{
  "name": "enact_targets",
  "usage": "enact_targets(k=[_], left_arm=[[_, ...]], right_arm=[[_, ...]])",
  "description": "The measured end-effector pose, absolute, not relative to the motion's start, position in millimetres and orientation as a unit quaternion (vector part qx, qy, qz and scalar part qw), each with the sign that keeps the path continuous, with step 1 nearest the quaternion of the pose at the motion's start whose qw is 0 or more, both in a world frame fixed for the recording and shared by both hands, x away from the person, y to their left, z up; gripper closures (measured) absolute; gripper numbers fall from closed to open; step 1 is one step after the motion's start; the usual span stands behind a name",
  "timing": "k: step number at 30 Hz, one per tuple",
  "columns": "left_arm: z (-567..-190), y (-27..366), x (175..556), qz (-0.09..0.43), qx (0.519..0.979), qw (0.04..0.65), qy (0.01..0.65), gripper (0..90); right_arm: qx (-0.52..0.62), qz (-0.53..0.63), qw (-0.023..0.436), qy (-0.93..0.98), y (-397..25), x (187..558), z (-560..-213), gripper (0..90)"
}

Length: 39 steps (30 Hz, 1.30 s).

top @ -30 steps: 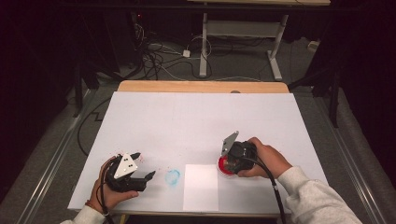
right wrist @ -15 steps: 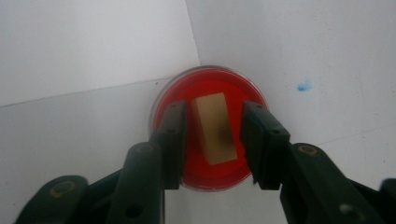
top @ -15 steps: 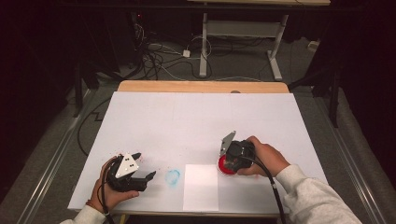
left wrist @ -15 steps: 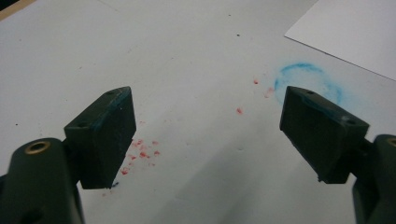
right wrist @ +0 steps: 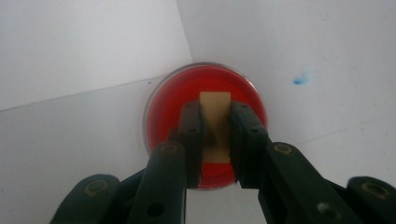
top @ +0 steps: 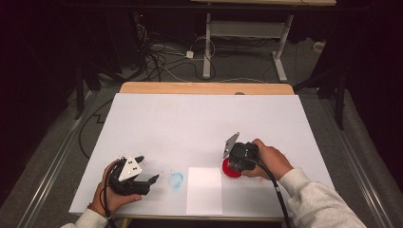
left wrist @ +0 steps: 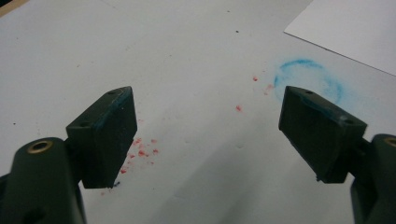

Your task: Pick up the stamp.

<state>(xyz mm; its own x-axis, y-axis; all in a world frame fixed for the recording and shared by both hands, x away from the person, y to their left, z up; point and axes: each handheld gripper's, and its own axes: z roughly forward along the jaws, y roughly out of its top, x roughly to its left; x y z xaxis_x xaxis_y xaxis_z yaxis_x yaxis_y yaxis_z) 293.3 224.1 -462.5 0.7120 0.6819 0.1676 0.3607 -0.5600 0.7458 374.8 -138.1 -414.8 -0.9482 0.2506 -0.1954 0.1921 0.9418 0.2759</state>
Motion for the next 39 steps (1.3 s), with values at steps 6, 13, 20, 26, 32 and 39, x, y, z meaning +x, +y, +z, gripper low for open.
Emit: enact_targets(k=[6,13,20,26,32,39], left_arm=[[-462.4,224.1,293.2,0.225,0.854,0.355,0.305,18.6],[-461.3,222.8,292.7,0.229,0.853,0.356,0.304,18.6],[-461.4,221.7,292.9,0.231,0.855,0.352,0.303,18.6],[-461.4,221.6,293.4,0.234,0.854,0.352,0.303,18.4],[-462.0,221.1,293.6,0.234,0.855,0.35,0.303,18.4],[-462.1,221.7,293.2,0.235,0.854,0.35,0.304,18.4]], right_arm=[[0.143,0.155,0.114,0.971,-147.5,371.7,-394.7,76.6],[0.167,0.17,0.114,0.964,-149.9,363.4,-369.7,76.6],[0.181,0.166,0.107,0.964,-151.9,364.8,-377.0,76.6],[0.187,0.157,0.098,0.965,-150.2,369.3,-393.3,76.6],[0.188,0.139,0.088,0.968,-144.0,371.9,-410.2,76.6],[0.191,0.132,0.086,0.969,-141.8,373.0,-417.9,76.6]])
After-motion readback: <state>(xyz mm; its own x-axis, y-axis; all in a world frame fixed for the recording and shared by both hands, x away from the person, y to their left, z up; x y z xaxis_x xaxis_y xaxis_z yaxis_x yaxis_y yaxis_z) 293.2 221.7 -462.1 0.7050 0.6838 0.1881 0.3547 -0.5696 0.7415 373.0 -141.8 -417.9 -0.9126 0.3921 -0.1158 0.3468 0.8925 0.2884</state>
